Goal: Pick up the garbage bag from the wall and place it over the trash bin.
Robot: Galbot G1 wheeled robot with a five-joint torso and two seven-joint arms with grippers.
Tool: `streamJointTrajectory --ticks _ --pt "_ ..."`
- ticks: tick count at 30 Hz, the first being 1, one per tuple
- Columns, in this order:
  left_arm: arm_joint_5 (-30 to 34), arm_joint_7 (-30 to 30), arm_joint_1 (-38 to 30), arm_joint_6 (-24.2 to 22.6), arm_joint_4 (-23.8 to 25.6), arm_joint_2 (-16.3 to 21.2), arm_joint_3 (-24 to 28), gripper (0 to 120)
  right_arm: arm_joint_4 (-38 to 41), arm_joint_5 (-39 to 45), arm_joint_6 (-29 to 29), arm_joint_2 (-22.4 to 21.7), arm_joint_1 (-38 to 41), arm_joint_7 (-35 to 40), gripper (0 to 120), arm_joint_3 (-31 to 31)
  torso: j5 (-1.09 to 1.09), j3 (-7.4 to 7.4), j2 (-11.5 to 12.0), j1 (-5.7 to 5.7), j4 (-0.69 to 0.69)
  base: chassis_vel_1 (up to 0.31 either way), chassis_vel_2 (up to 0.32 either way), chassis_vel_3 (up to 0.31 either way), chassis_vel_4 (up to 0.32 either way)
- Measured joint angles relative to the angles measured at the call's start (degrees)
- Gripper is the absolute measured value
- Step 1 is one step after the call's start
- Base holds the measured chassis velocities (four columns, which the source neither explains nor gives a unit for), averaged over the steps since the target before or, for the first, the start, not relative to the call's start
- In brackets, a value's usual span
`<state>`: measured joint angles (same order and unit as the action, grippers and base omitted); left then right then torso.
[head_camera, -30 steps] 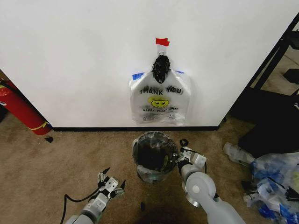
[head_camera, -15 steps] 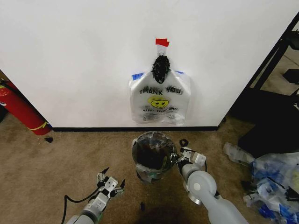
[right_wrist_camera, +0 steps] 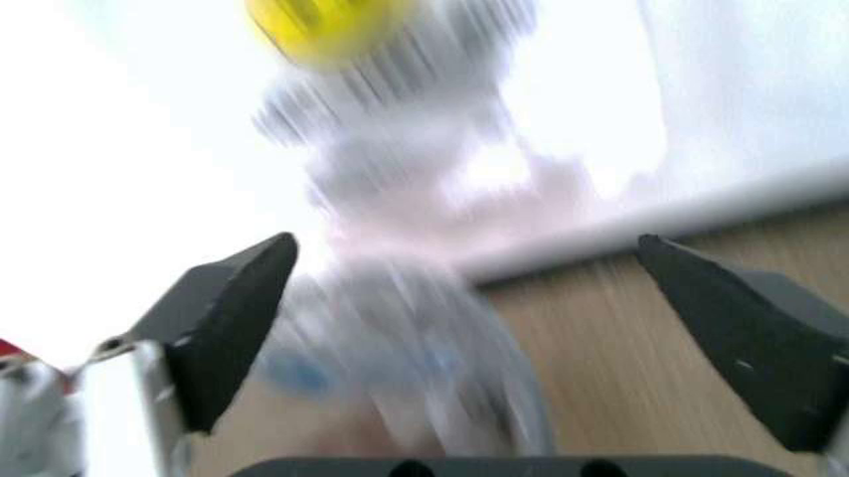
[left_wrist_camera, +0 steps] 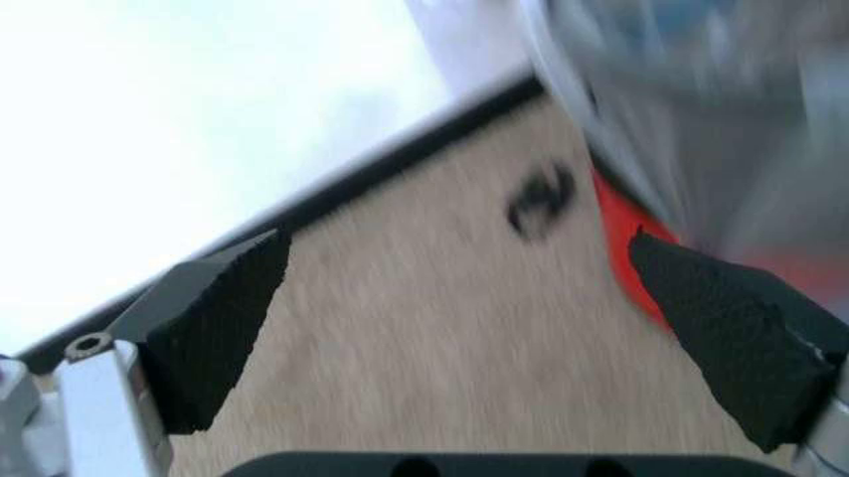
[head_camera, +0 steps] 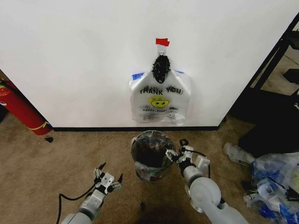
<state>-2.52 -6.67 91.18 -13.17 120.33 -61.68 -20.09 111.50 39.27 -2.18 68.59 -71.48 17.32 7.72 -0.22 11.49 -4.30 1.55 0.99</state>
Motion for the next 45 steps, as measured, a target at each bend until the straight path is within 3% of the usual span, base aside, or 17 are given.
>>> streamJointTrajectory --ticks 1,2,5,7,11,14,17,23,29,36,45 --pt "0.3 -0.1 -0.2 0.7 0.6 -1.1 -0.7 100 -0.1 -2.9 3.5 0.3 -0.6 -3.0 98 0.5 0.00 0.00 0.0 0.00 -0.01 0.000 0.000 0.000 0.000" --pt "0.3 -0.1 -0.2 0.7 0.6 -1.1 -0.7 100 -0.1 -2.9 3.5 0.3 -0.6 -3.0 98 0.5 0.00 0.00 0.0 0.00 -0.01 0.000 0.000 0.000 0.000" --pt "4.0 0.0 -1.6 6.1 4.5 -6.2 -4.0 100 -0.9 -19.2 16.6 2.8 -3.1 -11.9 100 4.1 0.01 0.00 0.0 0.00 -0.01 0.000 0.000 0.000 0.000" --pt "9.5 0.4 -3.0 10.5 7.2 -8.7 -5.6 100 -1.0 -27.1 20.7 4.5 -4.3 -14.7 100 6.7 0.00 0.00 0.0 0.00 0.01 0.000 0.000 0.000 0.000" --pt "17.0 0.5 -4.1 17.3 10.8 -12.0 -10.1 100 0.0 -33.6 22.3 7.1 -5.4 -17.9 100 11.1 0.03 0.00 0.0 0.00 0.01 0.000 0.000 0.000 0.000" --pt "19.0 -0.4 -4.5 20.0 11.3 -13.3 -12.5 100 1.6 -33.5 20.3 8.9 -7.1 -18.6 100 15.6 0.02 -0.01 0.0 0.00 -0.06 0.000 0.000 0.000 0.000" --pt "20.0 -0.8 -5.2 20.4 11.1 -13.5 -12.0 100 2.9 -33.3 19.2 9.4 -9.3 -18.8 100 18.8 0.00 -0.01 0.0 0.00 0.00 0.000 0.000 0.000 0.000" --pt "19.8 -0.6 -8.3 19.9 8.6 -15.2 -6.0 100 7.6 -32.7 17.9 10.7 -17.6 -21.0 100 25.7 0.01 -0.01 0.0 0.00 0.01 0.000 0.000 0.000 0.000" --pt "18.7 0.2 -8.9 19.5 8.2 -16.5 -3.5 100 9.2 -31.2 17.5 12.2 -18.5 -20.9 100 26.0 0.00 -0.01 0.0 0.00 0.00 0.000 0.000 0.000 0.000" --pt "19.0 0.4 -9.9 18.5 7.7 -15.4 -3.5 100 8.3 -30.4 17.8 11.8 -17.2 -20.7 100 25.8 0.00 -0.01 0.0 0.00 0.00 0.000 0.000 0.000 0.000" --pt "18.9 0.4 -9.6 18.2 6.9 -15.5 -3.8 100 6.1 -30.4 22.9 12.1 -15.7 -19.8 100 25.1 0.00 -0.01 0.0 0.00 0.00 0.000 0.000 0.000 0.000"
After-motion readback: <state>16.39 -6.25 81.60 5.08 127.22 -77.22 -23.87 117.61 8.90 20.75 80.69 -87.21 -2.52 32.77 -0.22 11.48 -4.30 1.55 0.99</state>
